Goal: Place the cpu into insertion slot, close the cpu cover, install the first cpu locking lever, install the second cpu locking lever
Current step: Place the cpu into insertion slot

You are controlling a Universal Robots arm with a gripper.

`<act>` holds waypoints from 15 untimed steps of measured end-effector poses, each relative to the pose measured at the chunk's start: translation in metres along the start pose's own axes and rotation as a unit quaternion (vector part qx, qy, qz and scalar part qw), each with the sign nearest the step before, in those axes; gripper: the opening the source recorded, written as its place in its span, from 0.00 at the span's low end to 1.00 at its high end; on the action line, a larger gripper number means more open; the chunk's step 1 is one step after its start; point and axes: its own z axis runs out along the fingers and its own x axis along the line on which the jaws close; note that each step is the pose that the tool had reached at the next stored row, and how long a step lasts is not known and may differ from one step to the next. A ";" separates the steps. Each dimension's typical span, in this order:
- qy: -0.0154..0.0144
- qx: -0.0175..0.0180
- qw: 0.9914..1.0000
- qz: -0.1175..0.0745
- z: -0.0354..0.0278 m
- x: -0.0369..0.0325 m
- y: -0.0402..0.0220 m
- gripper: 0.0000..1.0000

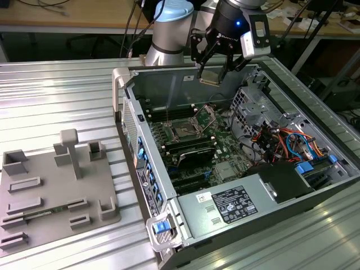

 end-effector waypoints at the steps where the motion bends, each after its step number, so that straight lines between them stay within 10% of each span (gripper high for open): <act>1: 0.000 0.000 1.000 0.003 0.0000 0.0000 0.0000 0.55; 15: -0.003 -0.001 1.000 0.030 0.0001 0.0001 0.0000 0.55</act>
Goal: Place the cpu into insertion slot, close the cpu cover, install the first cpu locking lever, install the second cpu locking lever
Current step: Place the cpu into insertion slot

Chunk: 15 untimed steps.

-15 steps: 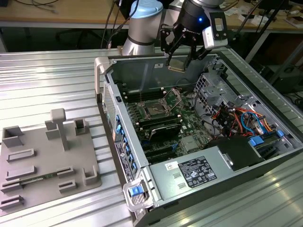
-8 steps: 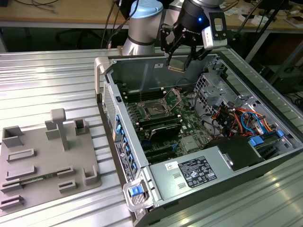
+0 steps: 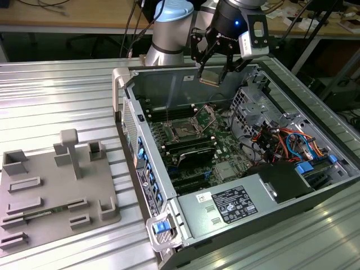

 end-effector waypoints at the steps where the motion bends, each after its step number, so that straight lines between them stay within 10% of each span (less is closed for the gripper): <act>1: 0.000 0.000 1.000 0.003 0.0000 0.0000 0.0000 0.55; 15: -0.001 0.000 1.000 0.008 0.0000 0.0000 0.0000 0.55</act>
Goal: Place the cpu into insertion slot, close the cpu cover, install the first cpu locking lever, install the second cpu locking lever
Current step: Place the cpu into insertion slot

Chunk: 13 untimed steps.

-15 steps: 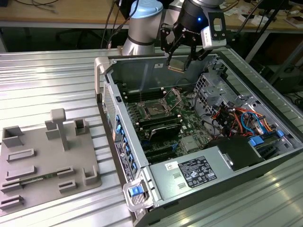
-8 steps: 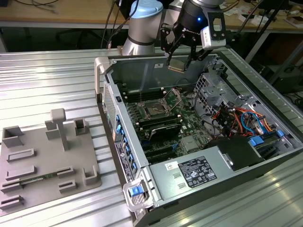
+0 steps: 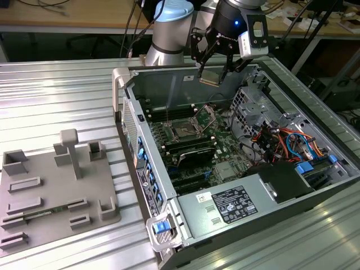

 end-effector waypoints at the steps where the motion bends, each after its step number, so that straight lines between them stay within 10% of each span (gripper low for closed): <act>1: 0.000 0.000 1.000 0.000 0.0000 0.0000 0.0000 0.55; 13: -0.003 -0.001 0.999 0.039 0.0002 0.0001 -0.0001 0.55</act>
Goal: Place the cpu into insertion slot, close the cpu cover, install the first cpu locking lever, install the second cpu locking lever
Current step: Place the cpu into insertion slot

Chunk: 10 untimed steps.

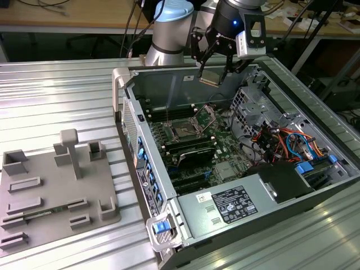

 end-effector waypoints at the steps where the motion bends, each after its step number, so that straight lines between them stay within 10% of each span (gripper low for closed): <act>1: 0.000 0.000 1.000 0.003 0.0000 0.0000 0.0000 0.55; 10: -0.004 -0.001 0.999 0.040 0.0002 0.0000 0.0000 0.55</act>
